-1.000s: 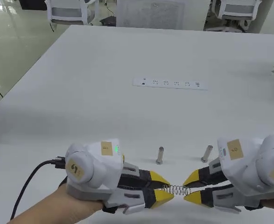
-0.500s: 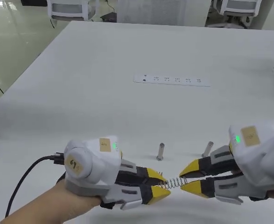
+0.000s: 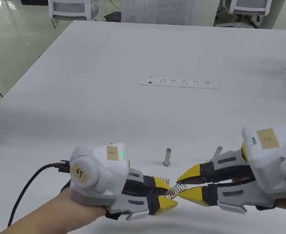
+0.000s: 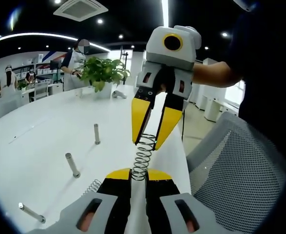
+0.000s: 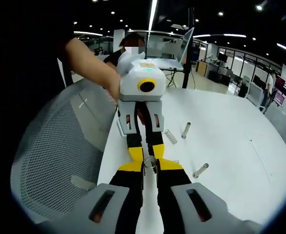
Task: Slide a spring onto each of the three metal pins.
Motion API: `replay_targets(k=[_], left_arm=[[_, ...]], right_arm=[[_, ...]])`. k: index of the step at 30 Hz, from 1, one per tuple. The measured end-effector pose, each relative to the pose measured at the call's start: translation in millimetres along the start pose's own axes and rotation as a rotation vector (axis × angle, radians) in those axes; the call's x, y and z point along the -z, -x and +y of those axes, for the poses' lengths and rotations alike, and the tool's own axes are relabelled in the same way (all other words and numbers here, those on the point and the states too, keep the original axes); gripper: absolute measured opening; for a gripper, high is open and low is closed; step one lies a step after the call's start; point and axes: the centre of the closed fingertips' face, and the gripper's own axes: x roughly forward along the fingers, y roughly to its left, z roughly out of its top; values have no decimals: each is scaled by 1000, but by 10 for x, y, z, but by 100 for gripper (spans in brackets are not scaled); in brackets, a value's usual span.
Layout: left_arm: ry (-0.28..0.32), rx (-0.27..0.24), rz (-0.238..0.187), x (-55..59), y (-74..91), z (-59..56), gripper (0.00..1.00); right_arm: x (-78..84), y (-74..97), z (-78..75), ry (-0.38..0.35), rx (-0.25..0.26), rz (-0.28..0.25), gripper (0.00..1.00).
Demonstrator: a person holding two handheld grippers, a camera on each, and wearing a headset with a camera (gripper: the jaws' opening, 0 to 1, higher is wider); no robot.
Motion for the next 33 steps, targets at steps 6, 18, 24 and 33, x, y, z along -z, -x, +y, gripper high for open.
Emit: replay_targets(k=[6, 18, 24, 33], left_arm=[[-9, 8, 1, 9, -16, -35, 2], [-3, 5, -3, -12, 5, -43, 2], [1, 8, -1, -14, -3, -61, 2], [43, -6, -14, -45, -2, -31, 4]], right_arm=[[-53, -39, 22, -14, -1, -32, 7], [-108, -60, 15, -45, 8, -74, 7], [-108, -48, 28, -33, 6, -69, 7], [-125, -17, -5, -33, 18, -69, 7]])
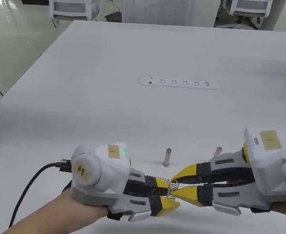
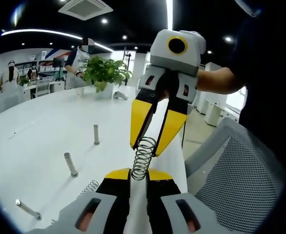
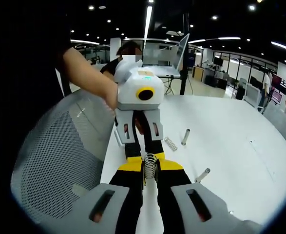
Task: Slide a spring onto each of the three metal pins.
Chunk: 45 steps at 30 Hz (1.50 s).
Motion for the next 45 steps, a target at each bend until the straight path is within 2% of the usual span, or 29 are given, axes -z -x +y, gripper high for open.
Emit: replay_targets(k=[7, 26, 35, 45], left_arm=[[15, -43, -5, -3, 45, 83, 14], [31, -102, -13, 6, 205, 174, 28], [50, -155, -24, 47, 405, 256, 33], [91, -220, -24, 146, 655, 354, 43]], right_arm=[[-7, -1, -2, -2, 5, -4, 7], [-26, 14, -45, 17, 26, -1, 7], [-4, 24, -52, 30, 35, 10, 7], [-7, 42, -97, 30, 56, 7, 7]])
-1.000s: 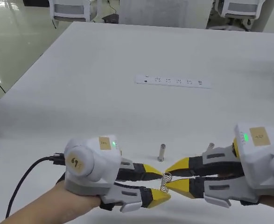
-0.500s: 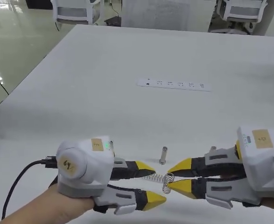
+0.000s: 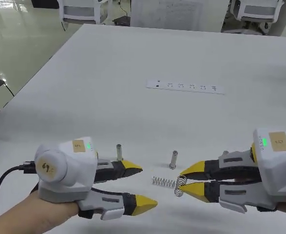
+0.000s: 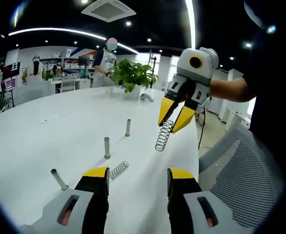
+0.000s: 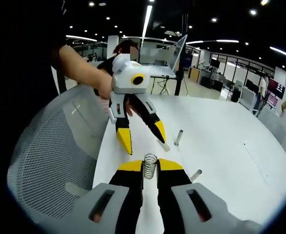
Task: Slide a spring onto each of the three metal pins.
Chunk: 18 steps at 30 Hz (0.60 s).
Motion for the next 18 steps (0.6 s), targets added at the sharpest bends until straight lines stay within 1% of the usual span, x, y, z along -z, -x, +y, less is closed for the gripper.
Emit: replay_targets(k=[3, 7, 12, 13, 15, 18], left_arm=[[11, -19, -4, 14, 41, 31, 50], [23, -45, 1, 63, 119, 93, 55], [41, -84, -1, 103, 226, 187, 66], [45, -97, -1, 119, 251, 217, 69], [54, -118, 3, 152, 283, 263, 77], [63, -135, 6, 176, 318, 299, 84]], right_arm=[[7, 1, -12, -4, 6, 1, 7], [29, 6, -19, -4, 10, 8, 7], [46, 25, -63, -10, 28, 5, 7], [48, 34, -76, -13, 33, 3, 7], [55, 53, -107, -14, 46, 1, 7], [71, 79, -140, -20, 58, 1, 7]])
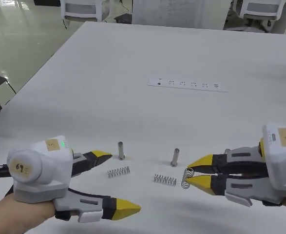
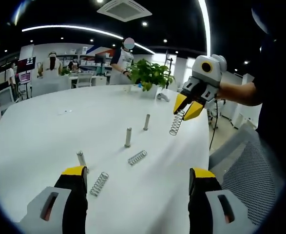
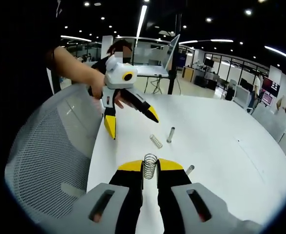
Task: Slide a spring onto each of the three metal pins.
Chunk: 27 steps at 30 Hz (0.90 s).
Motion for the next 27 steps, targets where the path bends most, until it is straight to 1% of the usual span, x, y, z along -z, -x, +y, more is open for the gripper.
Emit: replay_targets(k=[2, 5, 7, 10, 14, 18, 24, 27], left_arm=[[1, -12, -3, -2, 18, 24, 89], [24, -35, -18, -2, 40, 77, 98], [38, -44, -22, 5, 57, 101, 98], [37, -63, -17, 29, 76, 138, 98], [43, -74, -23, 23, 102, 171, 98], [48, -85, -29, 15, 119, 202, 98], [55, -99, -32, 16, 158, 246, 98], [57, -102, -31, 26, 172, 255, 98]], right_arm=[[16, 16, -18, -5, 7, 3, 7], [40, 36, -33, -10, 13, 7, 7], [54, 47, -42, -12, 18, 7, 7], [99, 77, -68, -18, 30, 12, 7], [169, 118, -100, -35, 40, 20, 7], [198, 129, -87, -41, 43, 25, 7], [363, 145, -111, -61, 56, 49, 7], [397, 164, -121, -67, 62, 57, 7]])
